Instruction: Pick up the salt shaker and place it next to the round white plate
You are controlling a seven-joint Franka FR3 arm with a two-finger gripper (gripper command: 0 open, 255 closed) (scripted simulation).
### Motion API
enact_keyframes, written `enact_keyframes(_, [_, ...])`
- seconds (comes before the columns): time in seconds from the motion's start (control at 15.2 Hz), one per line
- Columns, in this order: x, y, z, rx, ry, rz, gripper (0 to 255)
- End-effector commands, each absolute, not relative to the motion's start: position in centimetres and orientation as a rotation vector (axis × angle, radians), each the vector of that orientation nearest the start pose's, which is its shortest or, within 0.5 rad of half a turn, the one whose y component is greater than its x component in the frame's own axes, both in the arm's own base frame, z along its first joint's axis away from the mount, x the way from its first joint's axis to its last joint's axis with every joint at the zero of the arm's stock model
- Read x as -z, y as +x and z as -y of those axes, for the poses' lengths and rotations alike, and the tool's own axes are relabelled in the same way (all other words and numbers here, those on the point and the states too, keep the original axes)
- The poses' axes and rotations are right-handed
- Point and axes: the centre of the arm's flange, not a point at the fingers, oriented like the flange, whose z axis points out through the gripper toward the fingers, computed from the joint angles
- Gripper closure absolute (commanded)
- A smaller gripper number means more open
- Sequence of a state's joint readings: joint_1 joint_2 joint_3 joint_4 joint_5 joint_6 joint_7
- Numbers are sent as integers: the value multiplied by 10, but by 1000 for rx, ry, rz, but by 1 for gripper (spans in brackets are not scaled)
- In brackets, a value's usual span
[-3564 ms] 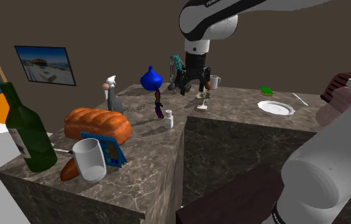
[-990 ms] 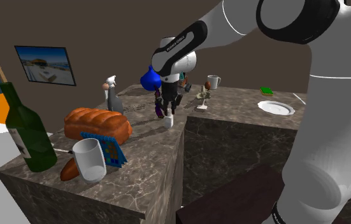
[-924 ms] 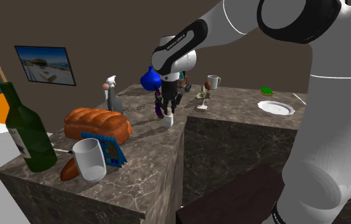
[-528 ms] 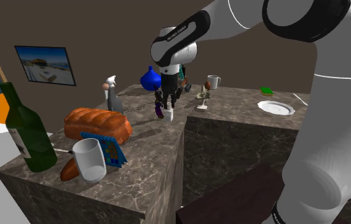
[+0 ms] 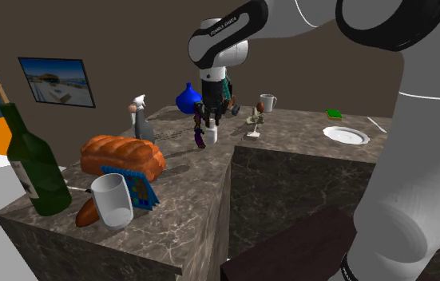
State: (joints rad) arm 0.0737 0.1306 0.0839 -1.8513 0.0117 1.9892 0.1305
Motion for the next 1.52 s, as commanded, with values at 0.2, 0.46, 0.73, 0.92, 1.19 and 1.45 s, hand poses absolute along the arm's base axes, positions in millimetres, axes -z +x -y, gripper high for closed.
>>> enact_keyframes(0.2, [-479, 590, -94, 6, -3119, 34, 255])
enact_keyframes(0.46, [-500, 590, -94, 6, -3119, 34, 255])
enact_keyframes(0.73, [-521, 590, -94, 6, -3119, 34, 255])
enact_keyframes(0.92, [-533, 590, -94, 6, -3119, 34, 255])
enact_keyframes(1.19, [-534, 588, -41, 6, -3119, 34, 255])
enact_keyframes(1.45, [-534, 586, 12, 6, -3119, 34, 255])
